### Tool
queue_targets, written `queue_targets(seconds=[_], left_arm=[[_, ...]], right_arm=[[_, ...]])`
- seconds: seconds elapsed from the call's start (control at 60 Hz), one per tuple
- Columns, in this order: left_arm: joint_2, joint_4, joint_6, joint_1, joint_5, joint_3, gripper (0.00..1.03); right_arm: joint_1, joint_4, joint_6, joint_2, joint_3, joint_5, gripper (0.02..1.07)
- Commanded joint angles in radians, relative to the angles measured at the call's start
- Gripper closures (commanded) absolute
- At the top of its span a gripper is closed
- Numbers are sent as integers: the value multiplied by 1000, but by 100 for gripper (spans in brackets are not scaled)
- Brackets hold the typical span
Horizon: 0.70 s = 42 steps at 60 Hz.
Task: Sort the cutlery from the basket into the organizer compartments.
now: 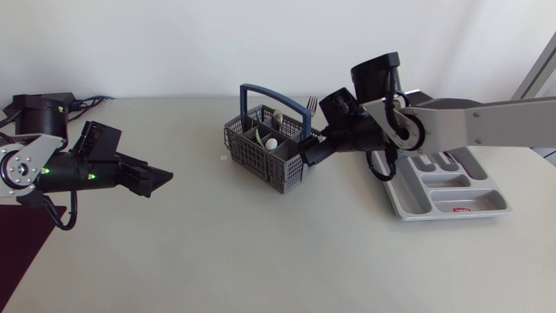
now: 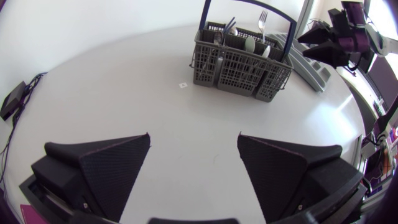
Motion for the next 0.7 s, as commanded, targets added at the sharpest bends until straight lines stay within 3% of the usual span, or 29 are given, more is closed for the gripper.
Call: queue_targets(seconds=[0.0, 0.117, 0.267, 0.317, 0.467, 0.683], left_arm=[[13, 17, 24, 8, 27, 34, 6], [15, 27, 27, 5, 39, 30, 6], [16, 35, 27, 3, 56, 27, 8], [16, 38, 24, 5, 64, 24, 10], [15, 50, 17, 6, 82, 19, 11], [15, 46, 16, 0, 94, 10, 11]], right_arm=[[-6, 20, -24, 81, 75, 6, 17], [-6, 75, -43, 134, 110, 6, 39], [8, 144, -73, 173, 110, 5, 81], [8, 152, -79, 179, 107, -1, 88], [16, 161, -90, 154, 73, -6, 101], [25, 153, -93, 28, -65, -20, 101]])
